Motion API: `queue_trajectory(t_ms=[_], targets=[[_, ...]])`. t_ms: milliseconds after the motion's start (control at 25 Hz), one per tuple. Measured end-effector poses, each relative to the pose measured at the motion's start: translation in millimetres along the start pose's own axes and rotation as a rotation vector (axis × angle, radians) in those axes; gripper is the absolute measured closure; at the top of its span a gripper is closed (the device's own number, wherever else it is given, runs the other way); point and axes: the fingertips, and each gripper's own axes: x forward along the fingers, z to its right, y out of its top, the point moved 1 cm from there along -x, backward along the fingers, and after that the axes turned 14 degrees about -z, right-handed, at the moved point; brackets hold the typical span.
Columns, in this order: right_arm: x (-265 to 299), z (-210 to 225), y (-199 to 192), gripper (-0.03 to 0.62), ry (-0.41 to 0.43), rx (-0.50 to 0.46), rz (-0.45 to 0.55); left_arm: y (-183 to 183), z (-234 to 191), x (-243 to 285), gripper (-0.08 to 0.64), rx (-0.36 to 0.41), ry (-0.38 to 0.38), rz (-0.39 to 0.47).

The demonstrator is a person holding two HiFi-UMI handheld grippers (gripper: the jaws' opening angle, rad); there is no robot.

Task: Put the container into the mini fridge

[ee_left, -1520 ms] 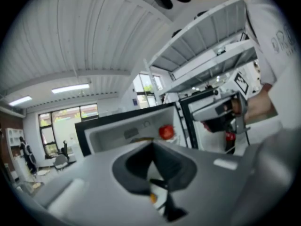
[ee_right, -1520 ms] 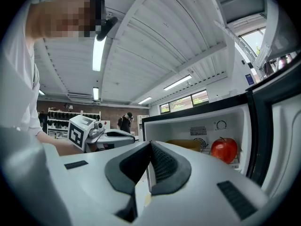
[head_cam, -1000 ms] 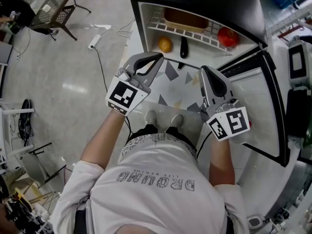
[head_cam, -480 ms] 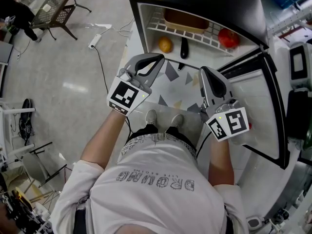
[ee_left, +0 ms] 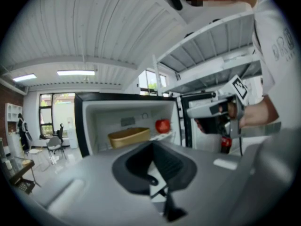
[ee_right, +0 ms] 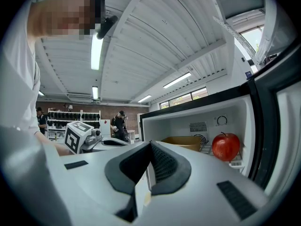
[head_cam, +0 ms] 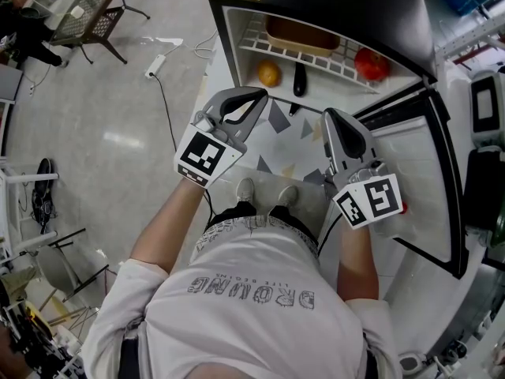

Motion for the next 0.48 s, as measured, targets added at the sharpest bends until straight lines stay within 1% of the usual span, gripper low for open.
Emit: queue_trajectory(t_ms=[480], targets=[[6.3,7.9,-2.2,0.595,0.004,0.000,-0.008,3.8,-4.8,7.2,0.554,0.011,0.000,-0.003]])
